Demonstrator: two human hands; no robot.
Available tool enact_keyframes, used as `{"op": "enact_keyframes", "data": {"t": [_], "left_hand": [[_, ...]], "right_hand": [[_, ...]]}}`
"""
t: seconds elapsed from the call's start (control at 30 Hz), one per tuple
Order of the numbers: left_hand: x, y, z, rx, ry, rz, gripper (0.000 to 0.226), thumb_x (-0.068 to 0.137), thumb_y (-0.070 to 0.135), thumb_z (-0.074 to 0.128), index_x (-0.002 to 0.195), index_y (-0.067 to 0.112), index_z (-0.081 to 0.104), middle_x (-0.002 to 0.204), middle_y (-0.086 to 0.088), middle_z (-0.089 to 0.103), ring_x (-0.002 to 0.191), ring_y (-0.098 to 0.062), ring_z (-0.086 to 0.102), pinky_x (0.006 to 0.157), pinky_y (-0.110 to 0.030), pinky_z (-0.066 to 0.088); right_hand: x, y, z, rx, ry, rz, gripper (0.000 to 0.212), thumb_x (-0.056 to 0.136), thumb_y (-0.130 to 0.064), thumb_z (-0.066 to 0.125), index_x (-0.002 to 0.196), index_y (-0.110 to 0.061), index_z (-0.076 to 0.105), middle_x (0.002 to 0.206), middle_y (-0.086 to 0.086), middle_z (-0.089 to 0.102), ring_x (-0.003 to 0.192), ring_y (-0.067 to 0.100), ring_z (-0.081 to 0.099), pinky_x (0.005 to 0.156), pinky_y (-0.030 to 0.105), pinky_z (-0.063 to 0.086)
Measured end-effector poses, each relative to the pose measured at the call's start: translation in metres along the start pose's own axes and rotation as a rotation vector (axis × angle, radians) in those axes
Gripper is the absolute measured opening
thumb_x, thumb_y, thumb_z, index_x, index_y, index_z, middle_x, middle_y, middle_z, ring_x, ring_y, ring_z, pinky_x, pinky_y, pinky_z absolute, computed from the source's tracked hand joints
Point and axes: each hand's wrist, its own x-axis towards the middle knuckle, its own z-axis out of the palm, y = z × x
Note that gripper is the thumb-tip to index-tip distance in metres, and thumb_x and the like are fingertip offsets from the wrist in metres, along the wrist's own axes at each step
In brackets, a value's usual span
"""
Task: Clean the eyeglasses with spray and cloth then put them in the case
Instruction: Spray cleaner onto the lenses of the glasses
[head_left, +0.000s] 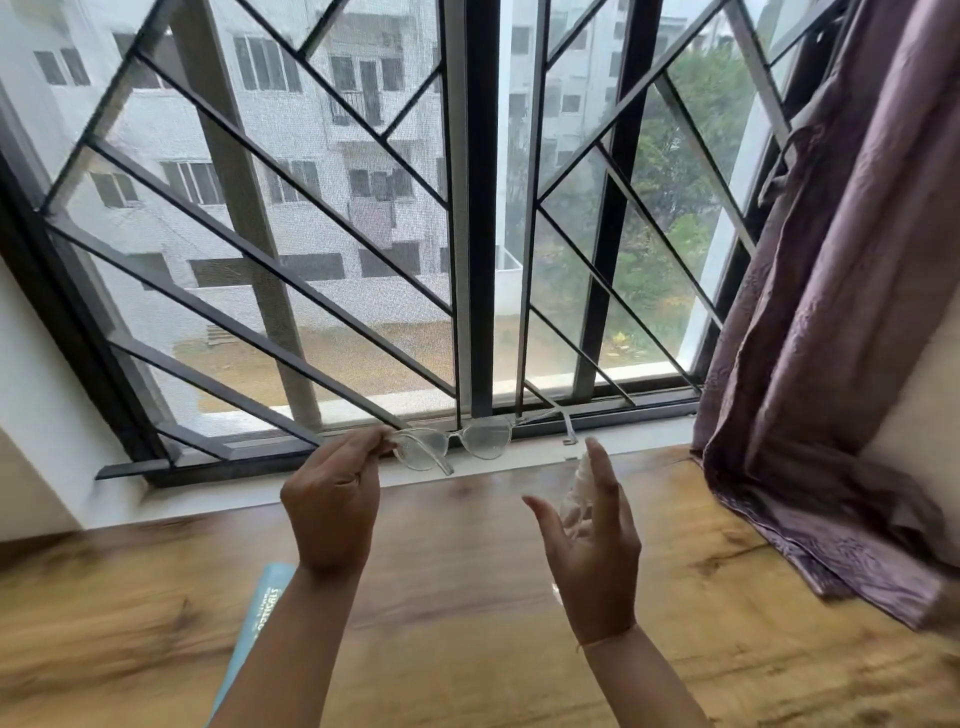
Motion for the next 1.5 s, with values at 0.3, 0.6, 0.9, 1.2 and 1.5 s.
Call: {"op": "enact_keyframes", "data": {"t": [0.3,0.6,0.9,1.2,1.5], "left_hand": [[-0.001,0.002,0.0,-0.019,-0.013,-0.012,0.021,0.075,0.007,0.055,0.079,-0.003,0.073,0.075,-0.012,0.071,0.082,-0.011,0.059,0.082,0.001,0.039],[0.0,-0.002,0.001,0.02,0.014,-0.041,0.016,0.073,0.007,0.059,0.077,-0.001,0.073,0.074,-0.011,0.072,0.084,-0.011,0.058,0.081,0.003,0.036],[-0.002,-0.005,0.001,-0.024,0.053,-0.083,0.013,0.072,0.004,0.063,0.078,-0.001,0.074,0.076,-0.008,0.071,0.08,-0.008,0.059,0.076,0.0,0.039],[-0.004,-0.008,0.002,-0.023,0.095,-0.077,0.018,0.073,0.011,0.06,0.079,0.001,0.074,0.082,0.007,0.063,0.082,-0.006,0.059,0.076,-0.002,0.04],[-0.016,-0.019,0.012,-0.378,0.165,-0.573,0.026,0.072,0.003,0.065,0.077,0.026,0.076,0.07,0.008,0.072,0.072,-0.017,0.069,0.071,-0.033,0.057]], "right_hand": [[0.001,-0.002,0.005,-0.002,-0.058,-0.078,0.072,0.064,-0.02,0.084,0.122,-0.02,0.042,0.086,0.007,0.062,0.051,0.014,0.053,0.055,0.026,0.051],[-0.006,0.014,-0.004,0.082,0.002,0.028,0.066,0.085,-0.042,0.056,0.138,-0.014,0.028,0.12,0.005,0.047,0.106,0.003,0.05,0.087,0.005,0.04],[-0.035,0.095,-0.008,-0.03,-0.11,0.24,0.062,0.072,0.009,0.07,0.123,-0.001,0.037,0.112,0.023,0.047,0.1,0.039,0.051,0.087,0.027,0.038],[-0.047,0.124,-0.006,-0.07,-0.105,0.24,0.068,0.066,0.008,0.075,0.121,-0.002,0.037,0.108,0.026,0.048,0.093,0.043,0.054,0.085,0.033,0.039],[-0.048,0.104,-0.006,-0.173,0.067,0.163,0.08,0.083,-0.05,0.054,0.133,0.006,0.026,0.129,0.025,0.031,0.121,0.042,0.032,0.101,0.057,0.027]]}}
